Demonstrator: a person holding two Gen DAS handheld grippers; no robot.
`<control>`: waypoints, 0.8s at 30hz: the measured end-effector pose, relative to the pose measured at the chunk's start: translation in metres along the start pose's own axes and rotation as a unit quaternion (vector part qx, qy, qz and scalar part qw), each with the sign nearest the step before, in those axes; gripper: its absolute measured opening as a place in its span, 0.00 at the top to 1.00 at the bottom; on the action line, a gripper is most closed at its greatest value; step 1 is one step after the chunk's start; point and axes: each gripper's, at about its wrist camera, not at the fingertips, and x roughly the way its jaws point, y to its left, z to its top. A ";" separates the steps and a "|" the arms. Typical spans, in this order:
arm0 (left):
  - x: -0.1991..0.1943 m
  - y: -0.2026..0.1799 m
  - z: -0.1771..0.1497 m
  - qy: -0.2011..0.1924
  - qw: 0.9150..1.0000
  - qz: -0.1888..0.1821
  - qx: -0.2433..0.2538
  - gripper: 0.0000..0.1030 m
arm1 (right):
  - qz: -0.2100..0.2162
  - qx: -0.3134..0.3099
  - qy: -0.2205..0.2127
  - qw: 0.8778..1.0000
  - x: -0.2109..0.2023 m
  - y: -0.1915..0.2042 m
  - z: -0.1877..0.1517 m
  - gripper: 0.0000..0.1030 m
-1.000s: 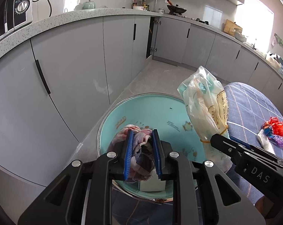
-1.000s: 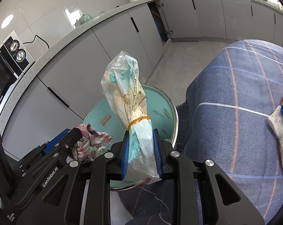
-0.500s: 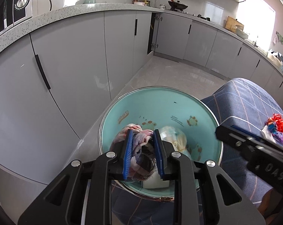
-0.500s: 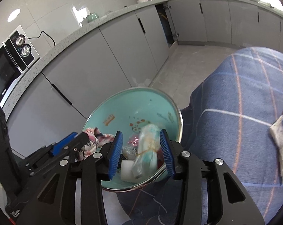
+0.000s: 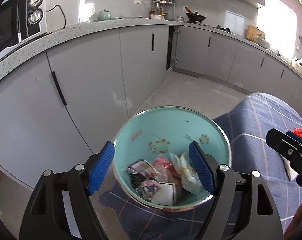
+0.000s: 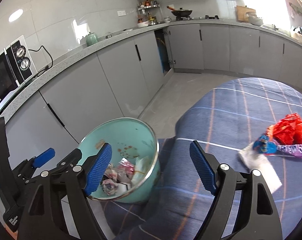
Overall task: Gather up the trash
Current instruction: 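Open both tools to drop the cloth and tied bag into the bin, then move both open tools back toward the remaining trash on the table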
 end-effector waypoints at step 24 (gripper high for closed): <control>-0.033 -0.104 -0.016 -0.001 0.995 -0.053 0.085 0.05 | -0.109 0.084 -0.031 0.990 -0.069 -0.127 -0.025 0.11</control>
